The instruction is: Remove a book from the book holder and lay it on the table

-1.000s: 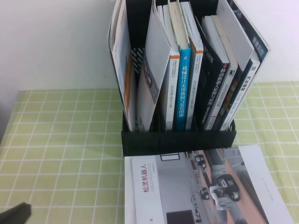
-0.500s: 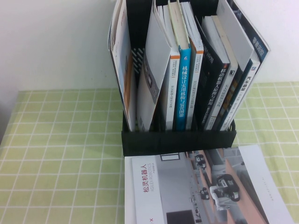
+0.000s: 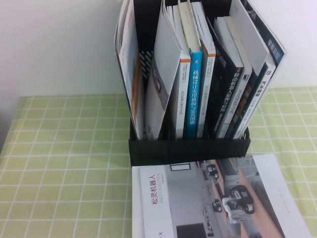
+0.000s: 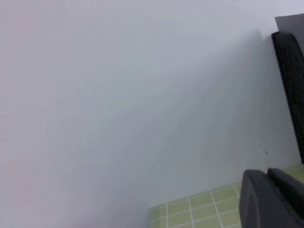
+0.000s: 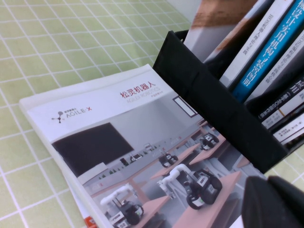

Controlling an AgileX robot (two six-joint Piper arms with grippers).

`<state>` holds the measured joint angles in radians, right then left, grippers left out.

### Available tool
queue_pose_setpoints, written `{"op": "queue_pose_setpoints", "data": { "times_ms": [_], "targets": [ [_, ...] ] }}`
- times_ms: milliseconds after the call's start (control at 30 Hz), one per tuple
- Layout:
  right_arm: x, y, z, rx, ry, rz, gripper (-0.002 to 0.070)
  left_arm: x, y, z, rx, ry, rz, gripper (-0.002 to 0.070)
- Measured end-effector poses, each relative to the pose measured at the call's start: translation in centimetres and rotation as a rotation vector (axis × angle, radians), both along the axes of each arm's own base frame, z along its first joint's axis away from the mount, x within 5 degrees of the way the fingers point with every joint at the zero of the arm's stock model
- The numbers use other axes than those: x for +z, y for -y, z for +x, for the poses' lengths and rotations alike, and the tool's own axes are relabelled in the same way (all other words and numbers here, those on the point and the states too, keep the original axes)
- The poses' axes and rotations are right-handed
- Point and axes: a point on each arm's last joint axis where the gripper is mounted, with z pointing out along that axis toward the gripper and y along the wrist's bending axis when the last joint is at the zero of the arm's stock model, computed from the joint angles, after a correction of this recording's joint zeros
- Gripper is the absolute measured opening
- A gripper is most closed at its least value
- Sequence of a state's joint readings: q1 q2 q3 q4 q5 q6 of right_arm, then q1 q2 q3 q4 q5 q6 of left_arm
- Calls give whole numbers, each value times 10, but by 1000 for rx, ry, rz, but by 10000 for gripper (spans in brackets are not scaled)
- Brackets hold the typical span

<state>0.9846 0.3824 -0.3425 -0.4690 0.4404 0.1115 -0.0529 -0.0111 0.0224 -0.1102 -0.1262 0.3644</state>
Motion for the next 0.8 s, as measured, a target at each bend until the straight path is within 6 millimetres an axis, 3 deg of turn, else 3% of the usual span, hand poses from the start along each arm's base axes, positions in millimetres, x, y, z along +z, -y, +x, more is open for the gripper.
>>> {"op": "queue_pose_setpoints", "data": {
  "times_ms": [167, 300, 400, 800],
  "targets": [
    [0, 0, 0, 0, 0, 0, -1, -8, 1, 1, -26, -99, -133, -3],
    [0, 0, 0, 0, 0, 0, -1, -26, 1, 0, -17, -303, -342, -3],
    [0, 0, 0, 0, 0, 0, -1, -40, 0, -2, 26, -445, -401, -3],
    [0, 0, 0, 0, 0, 0, -2, -42, -1, -3, 40, -471, -429, -3]
  ]
}}
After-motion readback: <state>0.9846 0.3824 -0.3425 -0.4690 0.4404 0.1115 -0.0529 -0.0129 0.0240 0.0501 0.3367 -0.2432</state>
